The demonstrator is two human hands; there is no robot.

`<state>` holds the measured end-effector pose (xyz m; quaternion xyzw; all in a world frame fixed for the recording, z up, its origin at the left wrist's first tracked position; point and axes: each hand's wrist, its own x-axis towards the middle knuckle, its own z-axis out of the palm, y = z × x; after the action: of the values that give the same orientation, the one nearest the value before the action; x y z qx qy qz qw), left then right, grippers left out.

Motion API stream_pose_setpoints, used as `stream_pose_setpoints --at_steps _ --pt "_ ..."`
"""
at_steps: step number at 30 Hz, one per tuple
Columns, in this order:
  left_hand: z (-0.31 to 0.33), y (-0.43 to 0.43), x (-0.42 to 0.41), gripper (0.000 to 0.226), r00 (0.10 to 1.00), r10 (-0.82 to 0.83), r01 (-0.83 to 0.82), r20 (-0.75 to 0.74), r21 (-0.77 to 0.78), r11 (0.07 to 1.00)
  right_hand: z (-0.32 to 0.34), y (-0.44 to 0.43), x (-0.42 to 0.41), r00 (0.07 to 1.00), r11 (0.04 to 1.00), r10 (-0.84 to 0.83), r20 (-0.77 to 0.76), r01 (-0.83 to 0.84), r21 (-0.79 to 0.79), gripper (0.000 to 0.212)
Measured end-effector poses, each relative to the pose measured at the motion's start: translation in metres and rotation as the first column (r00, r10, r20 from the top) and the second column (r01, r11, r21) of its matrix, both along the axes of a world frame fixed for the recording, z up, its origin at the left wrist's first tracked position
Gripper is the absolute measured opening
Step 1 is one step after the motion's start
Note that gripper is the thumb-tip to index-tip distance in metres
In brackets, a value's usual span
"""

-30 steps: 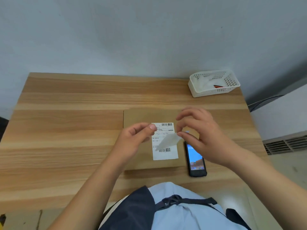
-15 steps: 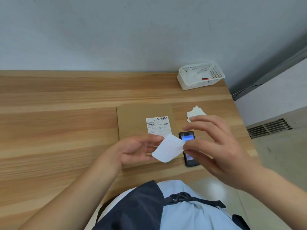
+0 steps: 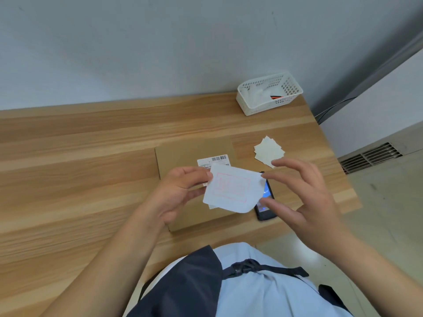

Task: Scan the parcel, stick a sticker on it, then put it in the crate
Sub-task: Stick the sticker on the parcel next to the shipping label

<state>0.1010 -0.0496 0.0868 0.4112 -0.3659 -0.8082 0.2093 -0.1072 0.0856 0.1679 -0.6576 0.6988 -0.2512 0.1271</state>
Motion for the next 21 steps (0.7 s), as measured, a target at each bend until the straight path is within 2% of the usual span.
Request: stream_pose_setpoints --at_steps 3,5,7,9,12,15,17,18,21 --pt "0.007 0.001 0.004 0.009 0.991 0.125 -0.121 0.047 -0.085 0.989 -0.008 -0.004 0.004 0.951 0.937 -0.258 0.172 0.203 0.283 0.047" --pt "0.010 0.001 0.006 0.004 0.979 0.181 -0.169 0.090 -0.134 0.977 -0.018 -0.008 0.002 0.812 0.848 -0.456 0.365 0.272 0.455 0.046" --pt "0.012 0.001 0.008 0.019 0.974 0.199 -0.180 0.111 -0.159 0.971 -0.028 -0.009 -0.002 0.637 0.809 -0.563 0.527 0.291 0.511 0.036" --pt "0.017 0.002 0.009 0.026 0.974 0.201 -0.182 0.107 -0.165 0.969 -0.034 -0.011 -0.005 0.547 0.793 -0.596 0.587 0.289 0.536 0.029" --pt "0.023 0.006 0.008 0.007 0.978 0.163 -0.134 0.128 -0.210 0.969 -0.037 -0.019 -0.006 0.494 0.786 -0.607 0.622 0.259 0.561 0.029" --pt "0.037 0.016 0.005 0.013 0.991 0.063 -0.025 0.119 -0.295 0.955 -0.036 -0.028 -0.009 0.438 0.795 -0.580 0.687 0.121 0.595 0.041" --pt "0.044 0.021 0.003 0.015 0.994 0.044 -0.011 0.099 -0.314 0.949 -0.036 -0.031 -0.012 0.383 0.801 -0.553 0.740 -0.002 0.599 0.044" --pt "0.044 0.022 0.002 0.015 0.994 0.055 -0.023 0.092 -0.314 0.949 -0.037 -0.032 -0.013 0.362 0.810 -0.536 0.762 -0.033 0.586 0.039" --pt "0.043 0.022 0.002 0.012 0.988 0.120 -0.089 0.094 -0.278 0.957 -0.040 -0.033 -0.016 0.323 0.826 -0.536 0.780 0.009 0.563 0.022"
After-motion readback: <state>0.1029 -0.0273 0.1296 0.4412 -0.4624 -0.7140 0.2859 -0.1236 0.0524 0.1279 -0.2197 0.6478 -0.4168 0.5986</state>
